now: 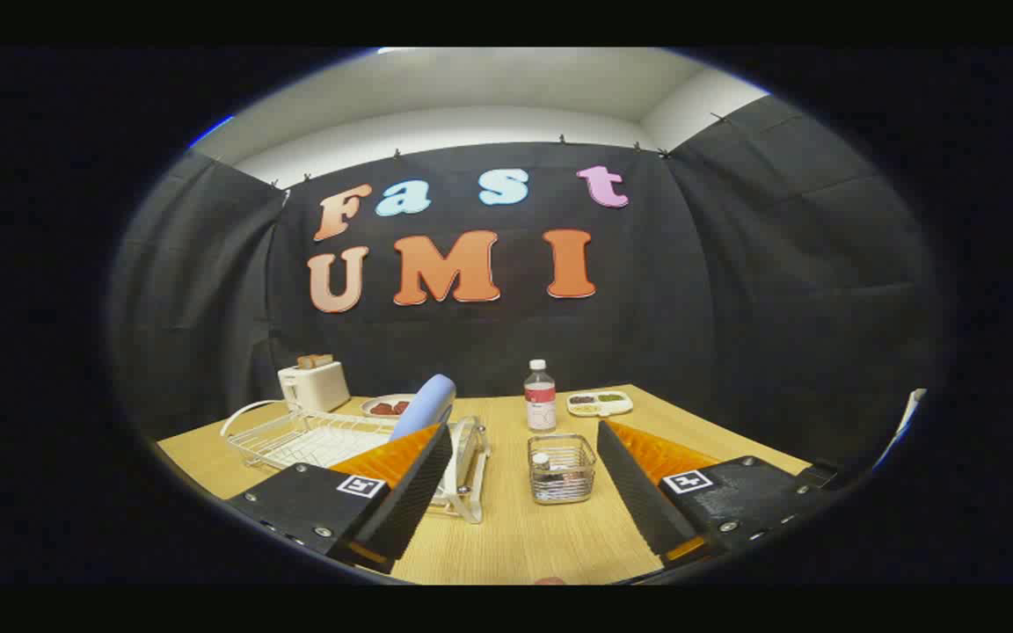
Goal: Take the plate from the dish rack, then take the spoon from the basket and place it into the plate.
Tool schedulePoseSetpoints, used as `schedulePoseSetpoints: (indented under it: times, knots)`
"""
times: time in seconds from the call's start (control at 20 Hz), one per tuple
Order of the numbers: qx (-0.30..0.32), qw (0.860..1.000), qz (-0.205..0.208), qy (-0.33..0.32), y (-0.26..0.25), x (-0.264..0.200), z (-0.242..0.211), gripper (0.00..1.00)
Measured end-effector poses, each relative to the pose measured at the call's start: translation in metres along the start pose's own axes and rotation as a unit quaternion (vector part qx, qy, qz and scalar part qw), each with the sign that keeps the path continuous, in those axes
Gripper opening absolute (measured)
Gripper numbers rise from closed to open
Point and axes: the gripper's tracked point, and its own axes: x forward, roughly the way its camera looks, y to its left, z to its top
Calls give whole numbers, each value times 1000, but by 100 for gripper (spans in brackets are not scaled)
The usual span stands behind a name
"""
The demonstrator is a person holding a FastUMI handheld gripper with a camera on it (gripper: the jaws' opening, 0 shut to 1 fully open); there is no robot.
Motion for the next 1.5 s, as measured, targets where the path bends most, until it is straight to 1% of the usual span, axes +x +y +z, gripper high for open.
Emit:
schedulePoseSetpoints:
  times: [0.1, 0.3, 0.75, 1.0, 1.3, 1.5]
  knots:
    - [2, 1000, -5, -2, -5, -4, 1, 99]
    - [14, 1000, 0, 5, -4, -7, -1, 99]
    - [-3, 1000, -13, 13, -12, -13, -7, 99]
    - [-3, 1000, -9, 22, -6, -11, -11, 99]
    - [-7, 999, 0, 37, 10, 1, -15, 99]
    - [2, 999, 18, 50, 32, 13, -18, 99]
